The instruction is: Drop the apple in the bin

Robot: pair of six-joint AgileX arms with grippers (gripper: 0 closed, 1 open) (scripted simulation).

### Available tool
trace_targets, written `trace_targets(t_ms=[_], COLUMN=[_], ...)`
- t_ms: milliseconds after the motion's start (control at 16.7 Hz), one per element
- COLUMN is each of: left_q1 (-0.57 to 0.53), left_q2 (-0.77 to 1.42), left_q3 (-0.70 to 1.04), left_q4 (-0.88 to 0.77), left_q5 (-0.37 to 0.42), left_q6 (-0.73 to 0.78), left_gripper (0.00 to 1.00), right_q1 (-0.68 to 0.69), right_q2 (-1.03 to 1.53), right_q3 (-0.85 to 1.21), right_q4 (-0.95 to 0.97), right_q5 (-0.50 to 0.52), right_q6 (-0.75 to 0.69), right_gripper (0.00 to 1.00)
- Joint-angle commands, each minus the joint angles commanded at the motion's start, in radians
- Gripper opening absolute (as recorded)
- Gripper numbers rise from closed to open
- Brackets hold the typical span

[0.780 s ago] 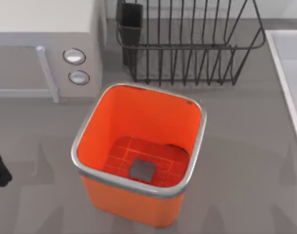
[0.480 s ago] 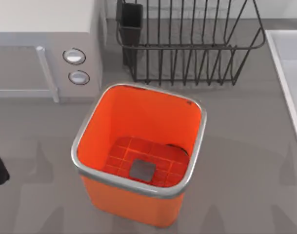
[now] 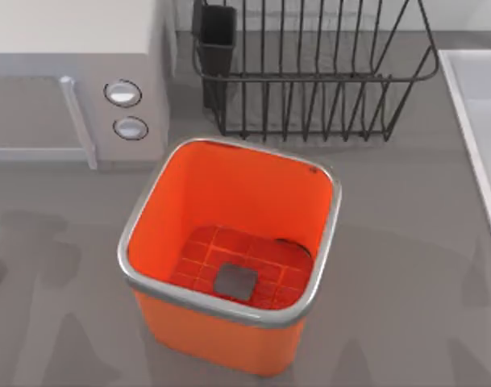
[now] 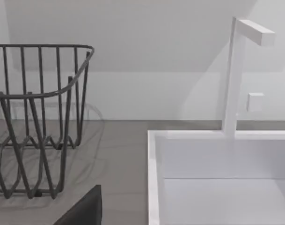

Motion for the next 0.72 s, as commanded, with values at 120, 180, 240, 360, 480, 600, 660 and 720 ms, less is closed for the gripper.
trace_targets(t_ms=[120,180,240,360,480,600,660,720], left_q1=[0.021,0.032,0.043,0.063,0.082,0.098,0.105,0.11], left_q2=[0.214,0.319,0.419,0.598,0.754,0.888,0.947,0.998], left_q3=[0.125,0.187,0.248,0.364,0.472,0.568,0.61,0.646], left_q4=[-0.11,-0.166,-0.22,-0.322,-0.413,-0.489,-0.521,-0.548], left_q5=[0.0,0.0,0.0,0.0,-0.001,0.0,0.0,0.0], left_q6=[0.074,0.111,0.147,0.215,0.278,0.332,0.354,0.374], left_gripper=[1.0,1.0,1.0,1.0,1.0,1.0,1.0,1.0], right_q1=[0.0,0.0,0.0,0.0,0.0,0.0,0.0,0.0], right_q2=[0.0,0.0,0.0,0.0,0.0,0.0,0.0,0.0], right_q3=[0.0,0.0,0.0,0.0,0.0,0.0,0.0,0.0], right_q4=[0.0,0.0,0.0,0.0,0.0,0.0,0.0,0.0], right_q5=[0.0,0.0,0.0,0.0,0.0,0.0,0.0,0.0], right_q6=[0.0,0.0,0.0,0.0,0.0,0.0,0.0,0.0], right_gripper=[1.0,1.0,1.0,1.0,1.0,1.0,1.0,1.0])
